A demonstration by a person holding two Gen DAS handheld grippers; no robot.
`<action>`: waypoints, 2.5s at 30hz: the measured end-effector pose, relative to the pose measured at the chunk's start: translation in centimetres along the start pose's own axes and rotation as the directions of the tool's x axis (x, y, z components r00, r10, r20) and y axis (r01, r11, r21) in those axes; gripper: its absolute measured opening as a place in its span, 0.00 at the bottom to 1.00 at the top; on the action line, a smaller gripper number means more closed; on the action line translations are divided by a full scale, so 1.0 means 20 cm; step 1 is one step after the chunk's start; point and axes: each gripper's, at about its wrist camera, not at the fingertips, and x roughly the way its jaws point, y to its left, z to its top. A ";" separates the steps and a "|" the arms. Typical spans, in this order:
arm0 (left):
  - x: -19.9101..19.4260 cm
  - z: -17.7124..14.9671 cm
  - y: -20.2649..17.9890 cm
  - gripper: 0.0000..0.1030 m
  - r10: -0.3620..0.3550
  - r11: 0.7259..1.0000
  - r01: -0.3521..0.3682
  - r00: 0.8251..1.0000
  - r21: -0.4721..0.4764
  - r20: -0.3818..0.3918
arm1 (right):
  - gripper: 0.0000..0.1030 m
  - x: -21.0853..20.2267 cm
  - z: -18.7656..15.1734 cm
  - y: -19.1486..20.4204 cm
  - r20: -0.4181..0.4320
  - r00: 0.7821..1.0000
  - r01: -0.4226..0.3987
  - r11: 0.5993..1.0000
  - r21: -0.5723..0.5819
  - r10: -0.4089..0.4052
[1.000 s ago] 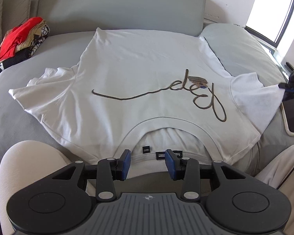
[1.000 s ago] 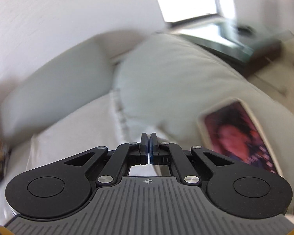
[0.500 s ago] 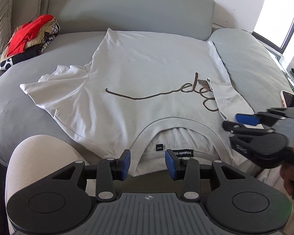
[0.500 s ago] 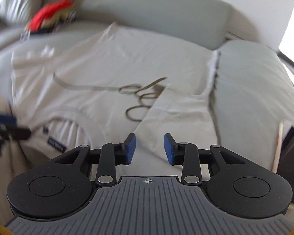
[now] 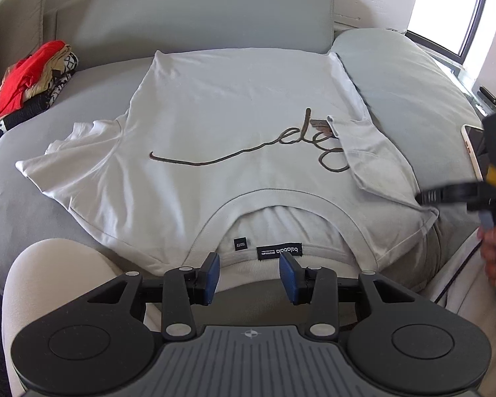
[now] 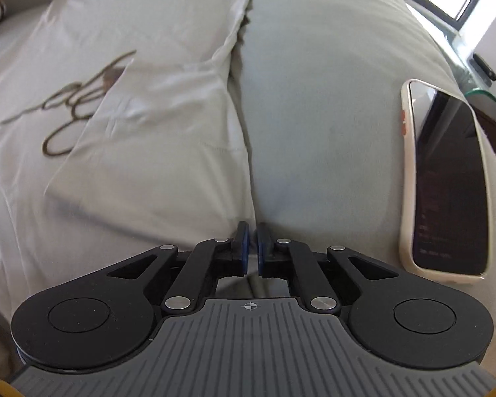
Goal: Fold clothes
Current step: 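Fold the held sleeve over the shirt body with the right gripper and release, then grasp the other sleeve with the left gripper, then fold the held sleeve over the shirt body with the left gripper and release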
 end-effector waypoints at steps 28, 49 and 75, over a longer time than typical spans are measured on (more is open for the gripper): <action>0.04 -0.01 0.05 0.39 -0.013 0.999 0.012 1.000 -0.051 -0.022 | 0.31 -0.30 -0.10 0.18 0.076 0.890 -0.456 0.873 0.173 0.450; -0.03 0.05 1.25 0.30 -0.054 0.638 0.161 0.985 -0.753 0.165 | 0.65 -0.42 0.20 0.61 0.034 0.773 -0.633 0.766 0.108 0.634; 0.32 0.20 1.61 0.00 0.049 0.547 0.159 0.974 -0.822 0.221 | 0.65 -0.21 0.09 0.38 0.003 0.791 -0.582 0.751 0.312 0.612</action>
